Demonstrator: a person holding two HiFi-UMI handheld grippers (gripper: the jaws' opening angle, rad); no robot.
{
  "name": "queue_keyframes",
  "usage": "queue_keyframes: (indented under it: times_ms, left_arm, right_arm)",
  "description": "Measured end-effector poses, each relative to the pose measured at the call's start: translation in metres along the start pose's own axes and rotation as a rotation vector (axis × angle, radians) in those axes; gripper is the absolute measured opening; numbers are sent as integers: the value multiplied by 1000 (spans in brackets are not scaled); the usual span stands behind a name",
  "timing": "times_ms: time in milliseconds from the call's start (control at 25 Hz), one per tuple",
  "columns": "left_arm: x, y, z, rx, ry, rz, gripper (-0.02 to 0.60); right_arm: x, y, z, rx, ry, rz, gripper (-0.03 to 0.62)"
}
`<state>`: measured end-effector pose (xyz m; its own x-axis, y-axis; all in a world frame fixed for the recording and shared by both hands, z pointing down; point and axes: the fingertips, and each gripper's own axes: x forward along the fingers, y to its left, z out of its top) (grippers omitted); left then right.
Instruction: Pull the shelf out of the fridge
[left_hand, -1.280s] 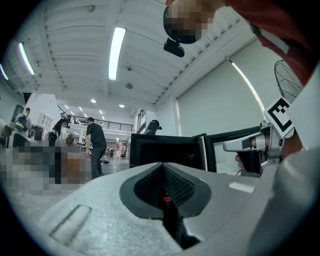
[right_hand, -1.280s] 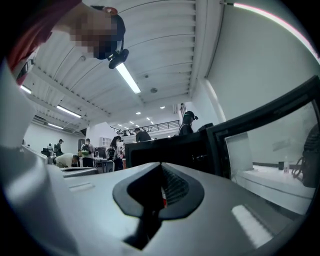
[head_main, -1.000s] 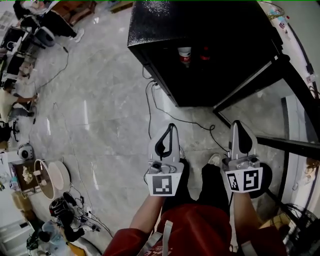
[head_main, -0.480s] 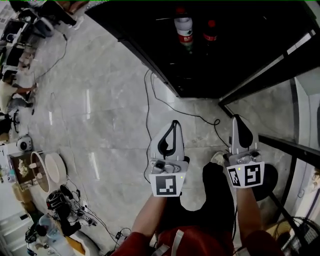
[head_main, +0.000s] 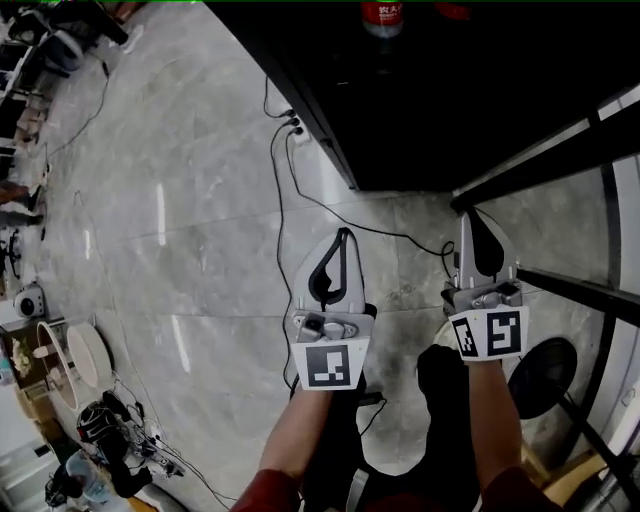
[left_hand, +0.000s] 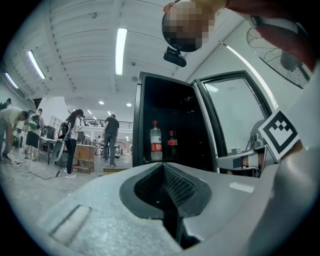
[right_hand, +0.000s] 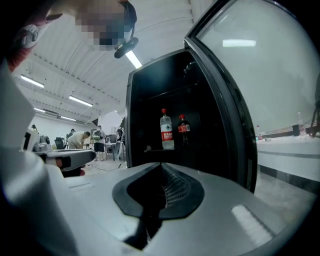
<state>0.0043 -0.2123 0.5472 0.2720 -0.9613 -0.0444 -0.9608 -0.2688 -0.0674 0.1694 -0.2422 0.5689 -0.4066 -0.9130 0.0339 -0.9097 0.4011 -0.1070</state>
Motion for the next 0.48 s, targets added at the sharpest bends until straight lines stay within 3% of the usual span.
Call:
queue_keyframes:
  times_ms: [480]
  left_arm:
    - [22, 6, -156, -16, -56, 32, 0]
  right_arm:
    - [46, -27, -146, 30, -93, -74, 0]
